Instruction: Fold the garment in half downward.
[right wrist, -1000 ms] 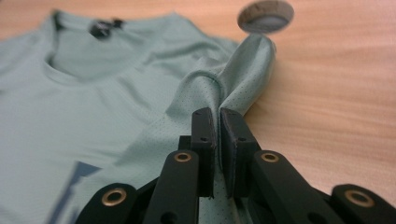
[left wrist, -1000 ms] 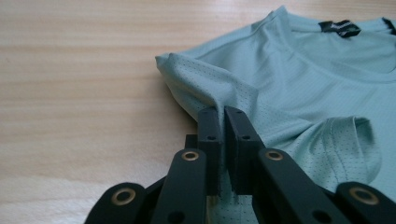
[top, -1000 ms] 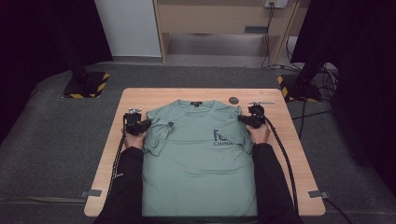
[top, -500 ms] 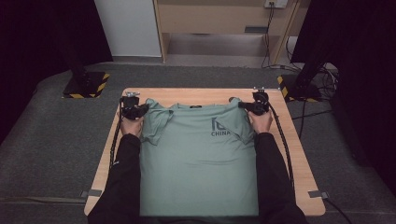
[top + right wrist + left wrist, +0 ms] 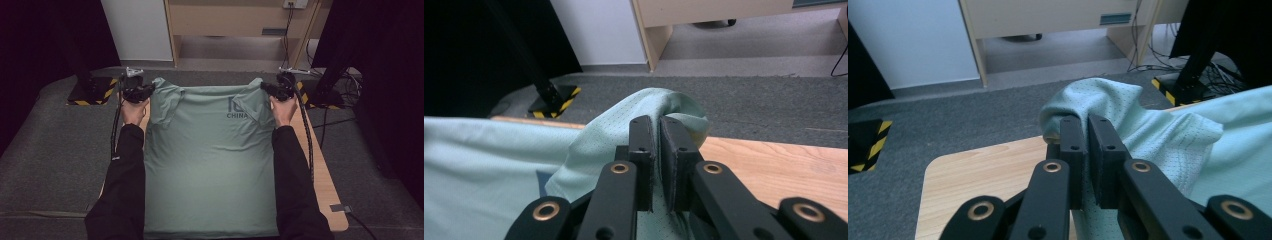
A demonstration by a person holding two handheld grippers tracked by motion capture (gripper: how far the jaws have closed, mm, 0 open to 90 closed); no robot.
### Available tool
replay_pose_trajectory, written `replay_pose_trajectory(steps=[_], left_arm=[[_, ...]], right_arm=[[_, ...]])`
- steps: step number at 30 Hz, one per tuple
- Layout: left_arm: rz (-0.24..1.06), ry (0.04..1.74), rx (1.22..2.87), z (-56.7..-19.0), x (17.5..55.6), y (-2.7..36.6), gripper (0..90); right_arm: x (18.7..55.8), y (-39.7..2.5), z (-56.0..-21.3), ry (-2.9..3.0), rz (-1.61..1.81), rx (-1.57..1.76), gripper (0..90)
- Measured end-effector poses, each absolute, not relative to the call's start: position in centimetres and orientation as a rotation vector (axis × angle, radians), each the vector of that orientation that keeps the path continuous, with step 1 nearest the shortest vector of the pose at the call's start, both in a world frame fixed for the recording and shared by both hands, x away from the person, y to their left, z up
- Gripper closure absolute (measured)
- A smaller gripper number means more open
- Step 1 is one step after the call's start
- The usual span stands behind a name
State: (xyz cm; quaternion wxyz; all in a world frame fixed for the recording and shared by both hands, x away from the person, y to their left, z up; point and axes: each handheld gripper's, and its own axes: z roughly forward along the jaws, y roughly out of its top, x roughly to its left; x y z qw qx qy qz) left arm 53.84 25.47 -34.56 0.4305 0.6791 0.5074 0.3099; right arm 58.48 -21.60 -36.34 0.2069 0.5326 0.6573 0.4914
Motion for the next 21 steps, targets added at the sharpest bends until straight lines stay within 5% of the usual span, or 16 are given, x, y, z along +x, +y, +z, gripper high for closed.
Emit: replay_pose_trajectory(steps=[21], left_arm=[[0.655,1.068,1.651,-35.0,39.5,25.7,85.7]], right_arm=[[45.9,-24.3,-35.4,1.987,1.47,1.28,84.4]])
